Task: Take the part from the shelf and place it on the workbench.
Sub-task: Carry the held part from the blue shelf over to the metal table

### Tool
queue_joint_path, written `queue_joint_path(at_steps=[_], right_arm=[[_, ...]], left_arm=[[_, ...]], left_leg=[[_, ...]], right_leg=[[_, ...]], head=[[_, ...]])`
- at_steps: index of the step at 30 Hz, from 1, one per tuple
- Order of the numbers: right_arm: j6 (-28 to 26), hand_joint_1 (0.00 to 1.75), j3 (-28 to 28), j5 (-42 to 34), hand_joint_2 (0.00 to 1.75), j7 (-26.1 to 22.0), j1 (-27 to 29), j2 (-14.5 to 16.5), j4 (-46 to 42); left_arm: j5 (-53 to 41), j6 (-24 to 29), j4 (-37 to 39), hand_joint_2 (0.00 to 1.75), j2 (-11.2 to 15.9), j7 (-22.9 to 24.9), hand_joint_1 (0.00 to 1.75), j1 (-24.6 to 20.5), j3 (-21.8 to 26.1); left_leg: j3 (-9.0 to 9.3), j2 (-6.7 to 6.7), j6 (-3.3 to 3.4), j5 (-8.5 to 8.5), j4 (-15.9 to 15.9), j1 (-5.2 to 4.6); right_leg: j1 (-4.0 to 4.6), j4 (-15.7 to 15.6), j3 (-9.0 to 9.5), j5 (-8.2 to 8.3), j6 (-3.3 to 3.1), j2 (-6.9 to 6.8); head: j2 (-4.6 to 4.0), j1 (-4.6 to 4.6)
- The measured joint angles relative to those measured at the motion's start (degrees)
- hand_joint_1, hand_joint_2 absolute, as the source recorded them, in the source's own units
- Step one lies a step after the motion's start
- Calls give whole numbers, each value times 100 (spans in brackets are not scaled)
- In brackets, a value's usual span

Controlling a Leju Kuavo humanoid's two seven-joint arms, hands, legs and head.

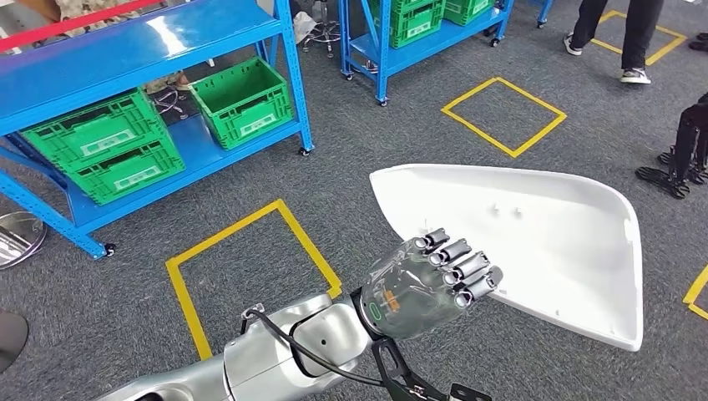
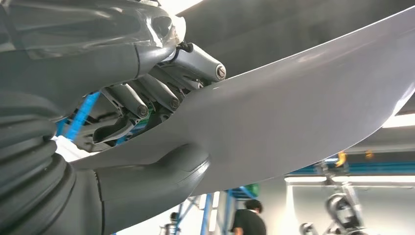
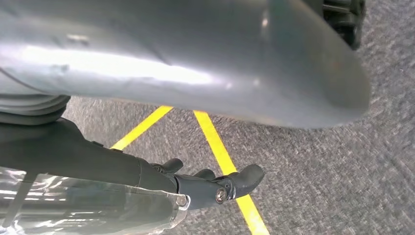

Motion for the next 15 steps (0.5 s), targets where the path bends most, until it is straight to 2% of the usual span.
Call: queue_joint_path(at_steps=[1,2,3,4,5,6,8,9,10,11,12,13,14,15], right_arm=[[0,0,-2,-17,0,-1,-7,-6,0],[0,0,-5,-30,0,-1,-12,-10,0],[0,0,-8,-39,0,0,-10,-14,0],[0,0,-13,-47,0,1,-2,-17,0],[0,0,-19,-56,0,1,6,-20,0],[1,0,-25,-68,0,1,10,-21,0],[3,0,-35,-103,0,-11,4,-10,-1],[5,0,-39,-121,0,-34,-4,-3,-2],[11,0,-45,-135,0,-68,-9,5,-4],[21,0,-55,-146,0,-108,-10,15,-5],[30,0,-69,-151,0,-145,-7,19,-7],[39,0,-84,-154,0,-176,-1,23,-7],[44,0,-100,-158,0,-201,3,27,-7],[46,0,-112,-167,0,-222,0,26,-7]], left_arm=[[0,3,-26,175,-9,-68,175,35,61],[0,5,-43,175,-9,-107,175,69,113],[0,5,-48,175,-8,-125,175,98,152],[0,5,-50,175,-7,-134,175,120,179],[0,3,-54,175,-8,-127,175,132,195],[0,-5,-66,175,-9,-102,175,127,204],[0,-40,-110,175,-8,-8,175,71,213],[0,-68,-141,175,-6,60,175,24,210],[0,-98,-168,175,0,139,175,-34,197],[0,-127,-188,175,6,221,175,-94,179],[0,-150,-208,175,10,300,175,-155,158],[0,-167,-221,175,10,357,175,-211,137],[0,-179,-232,175,6,387,175,-260,117],[0,-193,-238,175,2,401,175,-299,99]], left_leg=[[-162,-166,-20,-200,362,15],[-349,-253,-25,-388,774,21],[-509,-286,-22,-507,1117,22],[-590,-300,-12,-524,1284,21],[-553,-314,9,-427,1213,19],[-402,-361,43,-244,919,15],[27,-633,153,108,100,8],[176,-761,192,191,-191,2],[247,-842,216,210,-343,-8],[259,-838,222,199,-387,-19],[269,-766,218,222,-410,-24],[284,-684,221,257,-443,-16],[299,-599,231,297,-477,1],[311,-501,240,331,-509,18]], right_leg=[[-3,0,-27,18,-25,59],[-1,1,-54,37,-44,125],[4,2,-78,54,-53,197],[10,2,-99,72,-56,272],[17,2,-113,92,-51,353],[25,2,-121,111,-44,437],[41,4,-138,150,-21,588],[39,6,-156,169,1,656],[26,6,-181,191,32,718],[11,-3,-208,216,74,781],[-11,-19,-237,245,118,857],[-11,-7,-272,253,151,846],[0,71,-331,201,176,746],[13,263,-436,81,199,588]], head=[[0,-4],[0,-5],[0,-5],[0,-6],[0,-5],[0,-5],[0,3],[0,7],[0,13],[0,17],[0,14],[0,17],[0,29],[0,47]])
